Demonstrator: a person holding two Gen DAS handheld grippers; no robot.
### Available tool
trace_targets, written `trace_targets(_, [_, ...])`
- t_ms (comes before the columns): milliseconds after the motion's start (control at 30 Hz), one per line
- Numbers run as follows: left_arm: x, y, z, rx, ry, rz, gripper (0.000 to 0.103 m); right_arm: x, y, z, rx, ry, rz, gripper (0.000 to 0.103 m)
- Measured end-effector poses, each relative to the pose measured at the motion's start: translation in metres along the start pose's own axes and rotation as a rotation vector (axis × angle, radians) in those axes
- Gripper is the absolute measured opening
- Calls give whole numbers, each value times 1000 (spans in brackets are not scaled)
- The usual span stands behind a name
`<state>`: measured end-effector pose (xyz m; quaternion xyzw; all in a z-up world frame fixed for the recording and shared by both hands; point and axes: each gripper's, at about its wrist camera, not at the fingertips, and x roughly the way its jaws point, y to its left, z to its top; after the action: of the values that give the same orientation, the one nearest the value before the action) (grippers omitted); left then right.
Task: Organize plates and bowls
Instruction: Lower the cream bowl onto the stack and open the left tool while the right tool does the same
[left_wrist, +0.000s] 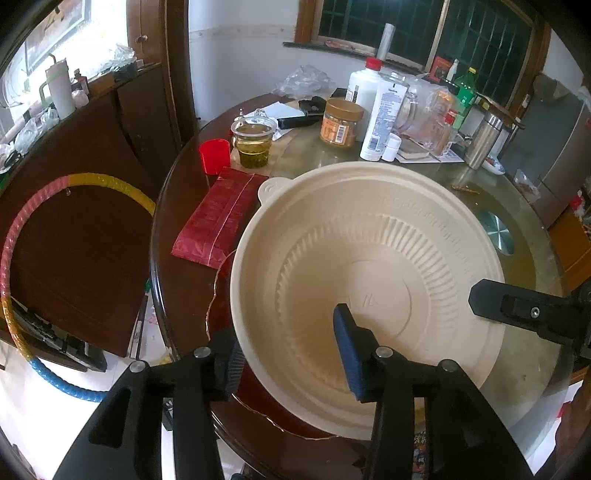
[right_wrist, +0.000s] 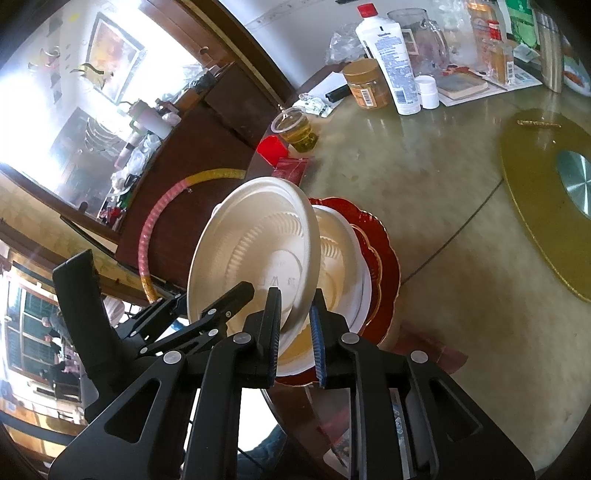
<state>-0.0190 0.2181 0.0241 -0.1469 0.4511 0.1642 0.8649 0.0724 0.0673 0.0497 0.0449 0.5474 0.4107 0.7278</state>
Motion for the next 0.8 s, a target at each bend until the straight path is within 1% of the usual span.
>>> trace_targets(100, [-1,0,1,1,-2,-3,46,-3,0,0,2,-7,6,16])
trace_targets(167, [-2,0,1,1,-7,-5,48,-6,1,1,1,-16,6,16])
trace_targets(233, [-5,1,1,-2,-15,-10,58,-13,3,0,-8,-40,6,16])
trace_targets(300, [-10,2,2,-10,-35,-6,59,-21,9,1,-24,-59,7,18])
trace_targets(567, [-21,0,2,-1,-71,3,59,-30,13,0,-30,-78,14,18])
trace_targets(633, [-23,-2,2,1,-79,4,63,-31,15,-1,-37,-83,14,18])
trace_targets(667, [-24,-3,2,2,-86,8,64,-32,16,-2,-43,-85,14,24])
trace_targets(700, [-25,-4,1,1,-96,11,68,-33,19,-4,-55,-88,11,44])
trace_targets(733, [-27,-4,0,1,-105,14,71,-33,19,-4,-66,-88,7,58])
trace_targets(767, [-29,-6,-2,4,-117,25,72,-34,24,-8,-91,-92,-6,75])
trace_targets(800, [-30,-8,-4,5,-126,37,73,-35,26,-11,-115,-93,-18,75])
